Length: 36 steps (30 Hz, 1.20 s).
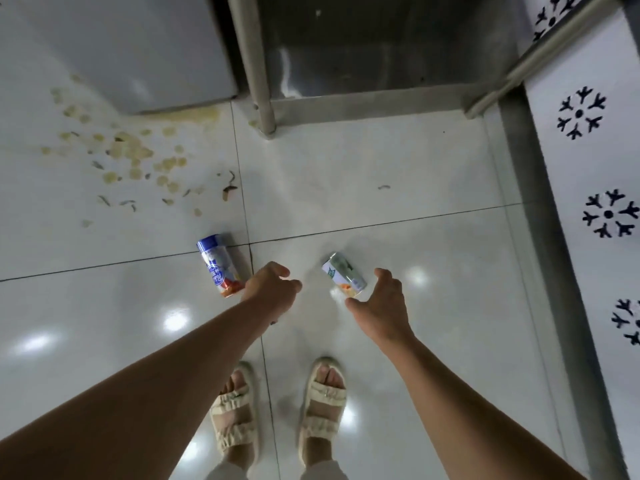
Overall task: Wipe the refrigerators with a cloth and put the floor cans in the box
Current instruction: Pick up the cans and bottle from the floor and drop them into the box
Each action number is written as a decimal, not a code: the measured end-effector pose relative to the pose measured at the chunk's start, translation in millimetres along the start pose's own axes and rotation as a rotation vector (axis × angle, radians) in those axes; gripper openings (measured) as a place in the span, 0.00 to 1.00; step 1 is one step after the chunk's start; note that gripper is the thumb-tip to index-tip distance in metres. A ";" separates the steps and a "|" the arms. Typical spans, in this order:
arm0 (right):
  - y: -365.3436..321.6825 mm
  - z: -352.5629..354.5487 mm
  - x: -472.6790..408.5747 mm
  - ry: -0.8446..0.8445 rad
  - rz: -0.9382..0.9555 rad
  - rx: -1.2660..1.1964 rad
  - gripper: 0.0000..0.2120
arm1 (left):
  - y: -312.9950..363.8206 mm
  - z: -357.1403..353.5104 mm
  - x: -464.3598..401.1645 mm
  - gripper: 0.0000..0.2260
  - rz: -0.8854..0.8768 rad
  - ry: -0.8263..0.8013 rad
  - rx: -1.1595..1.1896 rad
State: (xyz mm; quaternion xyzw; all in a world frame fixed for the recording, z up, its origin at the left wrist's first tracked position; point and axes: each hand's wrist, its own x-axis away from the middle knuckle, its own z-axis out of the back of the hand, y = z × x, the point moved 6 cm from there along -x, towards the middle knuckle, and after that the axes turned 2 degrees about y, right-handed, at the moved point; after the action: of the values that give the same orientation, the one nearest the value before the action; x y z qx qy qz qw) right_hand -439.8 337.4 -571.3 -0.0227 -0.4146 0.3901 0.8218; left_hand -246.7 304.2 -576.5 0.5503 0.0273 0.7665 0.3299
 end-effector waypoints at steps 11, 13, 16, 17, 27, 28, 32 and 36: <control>79.3 -128.7 -158.1 0.045 0.063 0.148 0.32 | -83.9 -97.1 -162.5 0.14 0.011 -0.006 -0.126; 89.0 -140.6 -176.3 0.084 0.060 0.194 0.33 | -96.7 -103.2 -178.1 0.14 0.006 0.008 -0.138; 98.1 -157.3 -198.0 0.124 0.071 0.241 0.34 | -113.4 -106.7 -198.0 0.14 0.005 0.030 -0.143; 100.2 -160.4 -202.2 0.131 0.079 0.258 0.35 | -115.9 -106.8 -201.3 0.14 0.007 0.033 -0.141; 63.7 -183.1 -174.8 0.153 0.105 0.339 0.25 | -126.0 -59.0 -192.9 0.16 0.042 0.140 -0.052; 53.8 -189.2 -168.4 0.130 0.117 0.335 0.26 | -126.3 -49.4 -191.1 0.16 0.041 0.176 -0.045; 14.2 -220.2 -147.9 0.052 0.162 0.302 0.28 | -137.4 -8.8 -191.0 0.17 0.065 0.360 0.012; -19.7 -250.0 -137.8 0.044 0.226 0.249 0.29 | -158.6 18.6 -202.9 0.24 0.123 0.489 0.056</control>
State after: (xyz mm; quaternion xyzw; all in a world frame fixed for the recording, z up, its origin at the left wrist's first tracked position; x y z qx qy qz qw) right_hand -301.2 304.3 -819.5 0.0242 -0.3396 0.5278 0.7781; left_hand -119.4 313.3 -800.9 0.3581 0.0937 0.8945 0.2508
